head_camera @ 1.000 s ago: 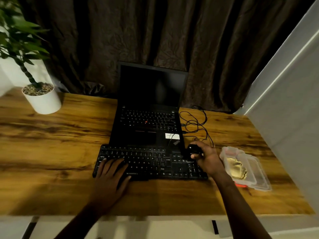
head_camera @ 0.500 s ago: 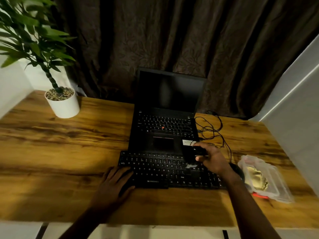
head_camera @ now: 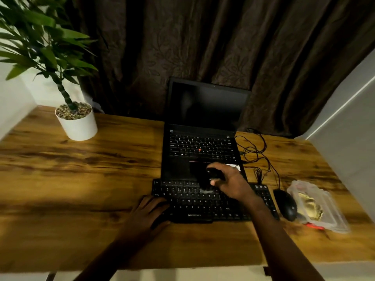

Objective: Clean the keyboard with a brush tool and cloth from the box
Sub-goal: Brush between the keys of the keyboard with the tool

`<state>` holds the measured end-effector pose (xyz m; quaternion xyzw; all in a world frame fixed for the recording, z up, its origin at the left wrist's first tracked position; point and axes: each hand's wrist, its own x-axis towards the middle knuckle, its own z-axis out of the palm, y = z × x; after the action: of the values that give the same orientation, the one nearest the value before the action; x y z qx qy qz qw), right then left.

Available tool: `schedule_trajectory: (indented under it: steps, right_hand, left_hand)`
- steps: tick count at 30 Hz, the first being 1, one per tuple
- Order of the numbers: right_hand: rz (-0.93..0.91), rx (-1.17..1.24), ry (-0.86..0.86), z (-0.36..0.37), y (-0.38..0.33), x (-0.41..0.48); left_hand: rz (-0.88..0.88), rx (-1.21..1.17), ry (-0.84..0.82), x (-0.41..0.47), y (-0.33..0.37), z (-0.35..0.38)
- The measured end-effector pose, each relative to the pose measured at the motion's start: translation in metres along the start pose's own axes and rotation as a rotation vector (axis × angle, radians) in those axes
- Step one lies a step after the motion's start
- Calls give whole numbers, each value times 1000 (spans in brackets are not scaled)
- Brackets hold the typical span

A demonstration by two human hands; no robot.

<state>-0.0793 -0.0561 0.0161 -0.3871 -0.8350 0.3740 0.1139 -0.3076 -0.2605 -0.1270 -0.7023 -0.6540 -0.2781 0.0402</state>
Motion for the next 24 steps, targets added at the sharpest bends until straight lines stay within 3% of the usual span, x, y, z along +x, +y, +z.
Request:
schedule_trajectory:
  steps: [5,13,20,24]
  right_hand:
    - [99,-47,92,-13,8,-8]
    - [-41,32,53,44,-25,8]
    - [35,-70,152,14,-2,0]
    - [-6,-70,164,36,-16,10]
  left_hand:
    - [18,-37,-1,0,-6,1]
    - [-3,-83,6,-3,-10,8]
    - [-5,-70,-10,-2,-8,4]
    - [-12,-71,4,-3,-8,4]
